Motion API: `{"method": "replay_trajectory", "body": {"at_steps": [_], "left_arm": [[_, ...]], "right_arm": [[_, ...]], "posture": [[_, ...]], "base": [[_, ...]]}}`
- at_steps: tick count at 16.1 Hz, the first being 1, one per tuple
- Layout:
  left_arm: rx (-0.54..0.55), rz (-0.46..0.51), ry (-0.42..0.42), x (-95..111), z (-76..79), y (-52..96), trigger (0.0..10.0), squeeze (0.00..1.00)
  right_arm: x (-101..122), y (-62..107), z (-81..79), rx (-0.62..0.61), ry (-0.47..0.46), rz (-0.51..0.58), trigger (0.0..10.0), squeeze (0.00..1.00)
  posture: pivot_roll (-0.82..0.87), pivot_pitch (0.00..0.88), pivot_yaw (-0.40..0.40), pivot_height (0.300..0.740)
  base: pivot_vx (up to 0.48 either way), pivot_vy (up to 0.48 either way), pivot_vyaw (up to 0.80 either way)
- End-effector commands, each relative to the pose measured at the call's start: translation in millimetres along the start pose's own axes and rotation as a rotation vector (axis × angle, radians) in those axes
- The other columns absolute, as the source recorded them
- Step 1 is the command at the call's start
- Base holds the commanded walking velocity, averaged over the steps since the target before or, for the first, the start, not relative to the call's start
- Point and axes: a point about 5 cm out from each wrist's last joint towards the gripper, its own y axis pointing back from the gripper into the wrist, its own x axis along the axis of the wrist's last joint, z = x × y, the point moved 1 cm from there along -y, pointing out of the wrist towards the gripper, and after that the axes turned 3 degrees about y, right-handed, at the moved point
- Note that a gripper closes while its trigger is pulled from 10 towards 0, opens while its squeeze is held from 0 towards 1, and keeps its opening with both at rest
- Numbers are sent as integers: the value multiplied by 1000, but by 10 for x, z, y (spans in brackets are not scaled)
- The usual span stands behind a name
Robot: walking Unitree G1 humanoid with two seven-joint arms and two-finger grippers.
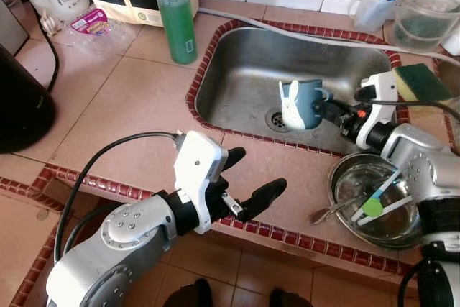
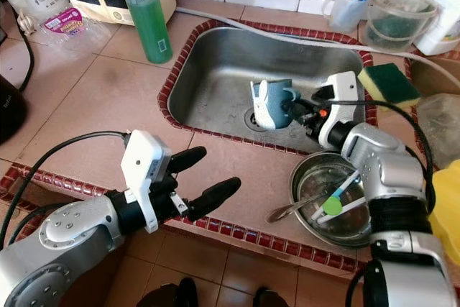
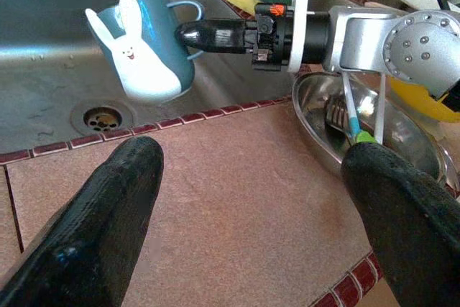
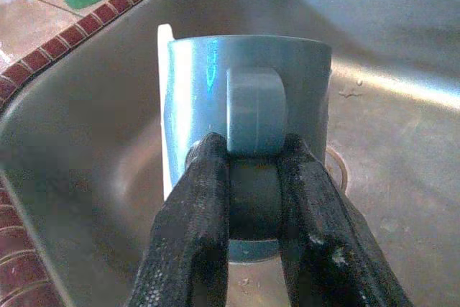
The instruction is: Kitchen organization
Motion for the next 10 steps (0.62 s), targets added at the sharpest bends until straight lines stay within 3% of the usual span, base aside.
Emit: {"method": "replay_trajectory", "body": {"at_steps": [1,10], "left_arm": [[4,0,-11,17,24,25,10000,0],[50,9,-25,38,-43,41,10000,0]], "right_arm": [[70,12,29,10,-20,38,10000,1000],[195,-58,50,-8,-53,130,10000,1000]], "posture": [[-65,292,51,740],[-41,269,42,740]], "base": [[0,0,0],[0,0,0]]}}
